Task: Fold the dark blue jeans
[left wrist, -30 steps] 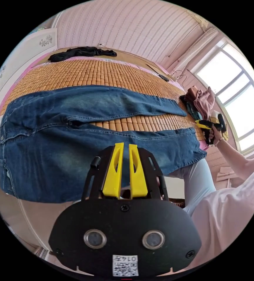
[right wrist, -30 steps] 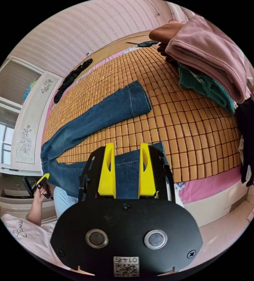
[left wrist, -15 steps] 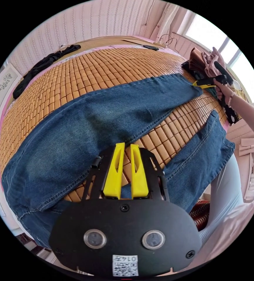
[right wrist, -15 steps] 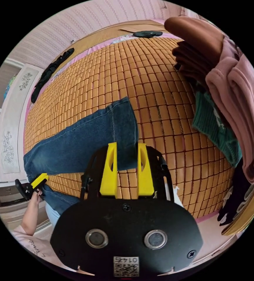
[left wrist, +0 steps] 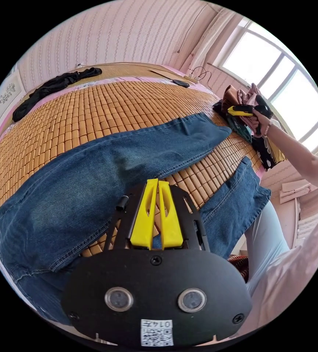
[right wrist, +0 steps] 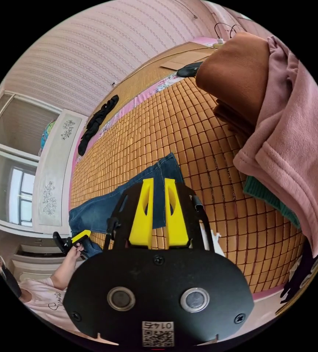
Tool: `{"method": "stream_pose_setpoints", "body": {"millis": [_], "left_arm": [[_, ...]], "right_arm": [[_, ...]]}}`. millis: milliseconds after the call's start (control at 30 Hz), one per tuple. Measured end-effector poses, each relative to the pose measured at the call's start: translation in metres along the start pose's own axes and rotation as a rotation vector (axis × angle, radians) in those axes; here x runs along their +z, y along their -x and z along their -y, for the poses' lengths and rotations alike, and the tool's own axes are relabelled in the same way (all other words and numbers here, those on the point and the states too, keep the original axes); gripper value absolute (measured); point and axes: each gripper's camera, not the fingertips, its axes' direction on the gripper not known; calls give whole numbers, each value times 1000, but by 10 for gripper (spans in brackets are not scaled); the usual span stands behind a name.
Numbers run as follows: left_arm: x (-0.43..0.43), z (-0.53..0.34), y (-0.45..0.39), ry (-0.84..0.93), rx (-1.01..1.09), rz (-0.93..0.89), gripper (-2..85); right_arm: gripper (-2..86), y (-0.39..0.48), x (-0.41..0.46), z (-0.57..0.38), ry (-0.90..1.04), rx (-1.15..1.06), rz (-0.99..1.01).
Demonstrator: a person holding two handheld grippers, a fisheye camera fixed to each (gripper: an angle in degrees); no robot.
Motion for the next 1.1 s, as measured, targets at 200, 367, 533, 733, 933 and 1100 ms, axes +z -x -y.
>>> {"method": "stream_pose_setpoints", "body": {"millis": [200, 367, 533, 733, 933, 1100], "left_arm": [[35, -9, -11, 116, 9, 26, -10], [22, -12, -19, 118, 2, 45, -10], [-7, -10, -29, 46, 63, 50, -10], [1, -8, -27, 107, 9, 47, -10], [-7, -6, -22, 110, -38, 10, -10], [-22, -2, -19, 114, -23, -9, -10]], "right_arm": [[167, -23, 40, -50, 126, 27, -164], [7, -12, 31, -56, 143, -28, -131], [2, 7, -21, -39, 96, -86, 45], [161, -6, 45, -34, 274, -132, -208], [6, 8, 0, -37, 261, -184, -199], [-2, 8, -48, -18, 191, -196, -7]]}}
